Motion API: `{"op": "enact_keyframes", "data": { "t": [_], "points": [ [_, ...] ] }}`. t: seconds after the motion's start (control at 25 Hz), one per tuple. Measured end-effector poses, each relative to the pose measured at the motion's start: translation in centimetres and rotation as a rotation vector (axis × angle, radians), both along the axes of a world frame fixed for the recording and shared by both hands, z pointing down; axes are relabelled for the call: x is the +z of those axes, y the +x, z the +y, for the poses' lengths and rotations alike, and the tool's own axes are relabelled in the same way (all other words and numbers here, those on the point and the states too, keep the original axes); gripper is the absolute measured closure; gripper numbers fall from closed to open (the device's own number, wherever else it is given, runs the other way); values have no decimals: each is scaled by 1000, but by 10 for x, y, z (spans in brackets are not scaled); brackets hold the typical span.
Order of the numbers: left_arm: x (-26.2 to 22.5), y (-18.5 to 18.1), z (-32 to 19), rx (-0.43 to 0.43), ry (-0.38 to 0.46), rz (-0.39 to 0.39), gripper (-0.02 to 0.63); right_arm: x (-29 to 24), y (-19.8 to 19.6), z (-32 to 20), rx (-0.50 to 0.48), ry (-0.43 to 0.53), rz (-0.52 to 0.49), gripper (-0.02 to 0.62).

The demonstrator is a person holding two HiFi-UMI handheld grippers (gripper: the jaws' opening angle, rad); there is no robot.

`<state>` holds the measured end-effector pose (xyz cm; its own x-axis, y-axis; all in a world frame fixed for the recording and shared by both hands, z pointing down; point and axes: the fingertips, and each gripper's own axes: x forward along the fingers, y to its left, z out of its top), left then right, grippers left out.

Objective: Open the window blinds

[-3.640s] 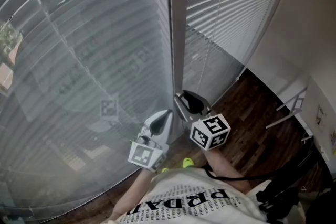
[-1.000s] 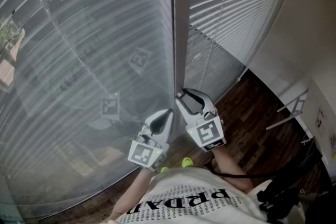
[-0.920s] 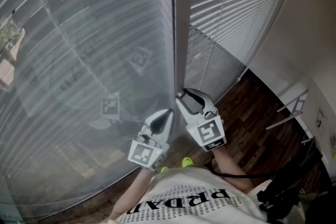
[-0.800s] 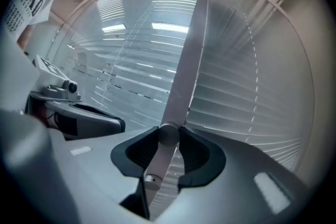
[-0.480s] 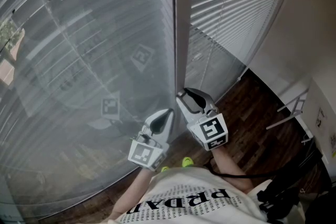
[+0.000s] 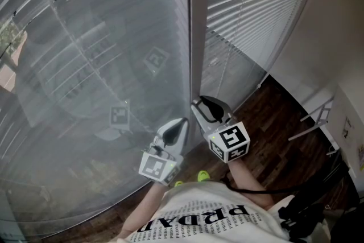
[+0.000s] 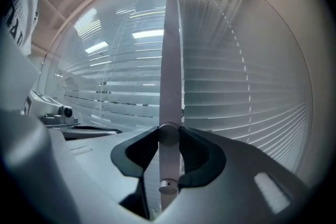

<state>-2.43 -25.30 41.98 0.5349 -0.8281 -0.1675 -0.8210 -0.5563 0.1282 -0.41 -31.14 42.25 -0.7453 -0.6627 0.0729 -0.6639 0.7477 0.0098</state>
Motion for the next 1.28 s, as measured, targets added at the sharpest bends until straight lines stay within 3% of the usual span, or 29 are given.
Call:
{"op": "enact_keyframes", "data": {
  "t": [0.72,0.92,1.28],
  "points": [
    [-1,0,1,0,-2,-3,612,0,0,-1,0,-1,-8,465],
    [-2,2,0,4,2,-1,612,0,0,2,-15,81,117,465],
    [-3,5,-1,8,10,-4,612,-2,-6,11,-30,341,446,465]
  ]
}}
